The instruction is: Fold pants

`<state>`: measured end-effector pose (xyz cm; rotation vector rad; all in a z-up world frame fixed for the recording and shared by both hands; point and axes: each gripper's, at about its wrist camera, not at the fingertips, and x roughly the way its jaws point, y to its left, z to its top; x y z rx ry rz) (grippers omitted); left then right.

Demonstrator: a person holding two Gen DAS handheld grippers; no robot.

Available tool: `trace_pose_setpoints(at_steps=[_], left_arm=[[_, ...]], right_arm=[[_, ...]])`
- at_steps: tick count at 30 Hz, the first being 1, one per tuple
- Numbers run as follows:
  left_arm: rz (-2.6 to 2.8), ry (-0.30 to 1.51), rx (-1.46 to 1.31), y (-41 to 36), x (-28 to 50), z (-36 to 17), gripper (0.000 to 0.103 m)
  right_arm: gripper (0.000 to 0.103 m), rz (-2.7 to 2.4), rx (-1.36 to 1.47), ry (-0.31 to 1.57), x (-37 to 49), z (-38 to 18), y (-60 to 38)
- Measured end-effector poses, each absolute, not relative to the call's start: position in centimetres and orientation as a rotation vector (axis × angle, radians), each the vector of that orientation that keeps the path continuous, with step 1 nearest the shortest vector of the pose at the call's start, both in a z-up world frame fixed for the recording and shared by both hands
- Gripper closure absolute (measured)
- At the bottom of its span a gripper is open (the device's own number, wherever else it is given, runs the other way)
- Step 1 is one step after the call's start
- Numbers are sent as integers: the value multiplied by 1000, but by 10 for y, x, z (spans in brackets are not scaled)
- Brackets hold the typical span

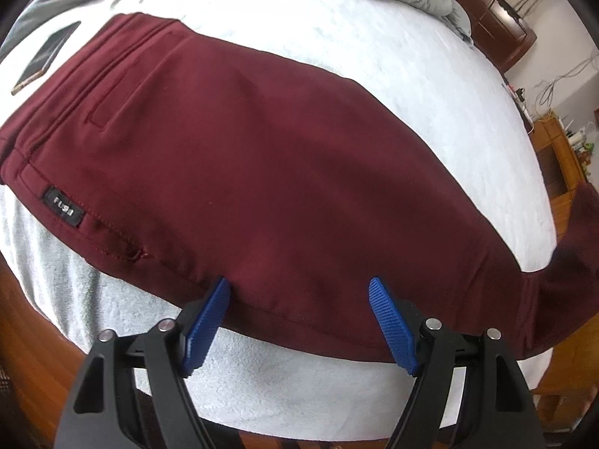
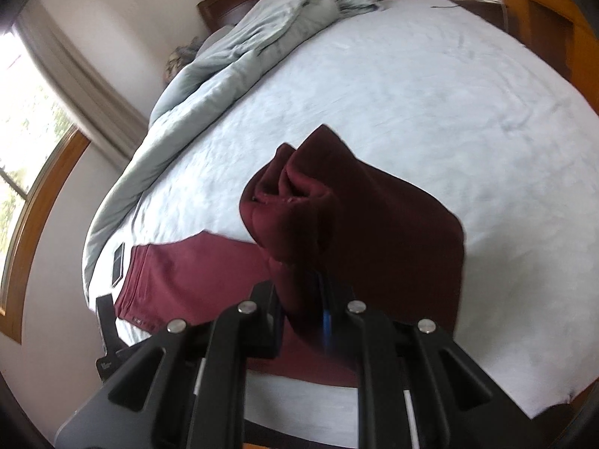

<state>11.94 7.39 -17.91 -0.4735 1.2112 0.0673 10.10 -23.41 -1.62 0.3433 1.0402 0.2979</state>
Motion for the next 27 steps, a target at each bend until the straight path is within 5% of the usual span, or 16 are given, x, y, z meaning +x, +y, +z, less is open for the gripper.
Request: trace_pose_setpoints(at_steps=[21,23,25,27], left_arm=[[7,1218,-572,113,92,-178,25],[12,1227,-584,116,92,-176,25],[18,1235,-597,118,93,-173,25],[15,1240,-628,119,96,-168,25]], right_arm=[[86,420,138,1292,105,-129,-110],[79,425,139,1307,101,-137,-110],[62,463,159,1325,100,-139,-110],[29,523,205,1349,97,-136,-111]])
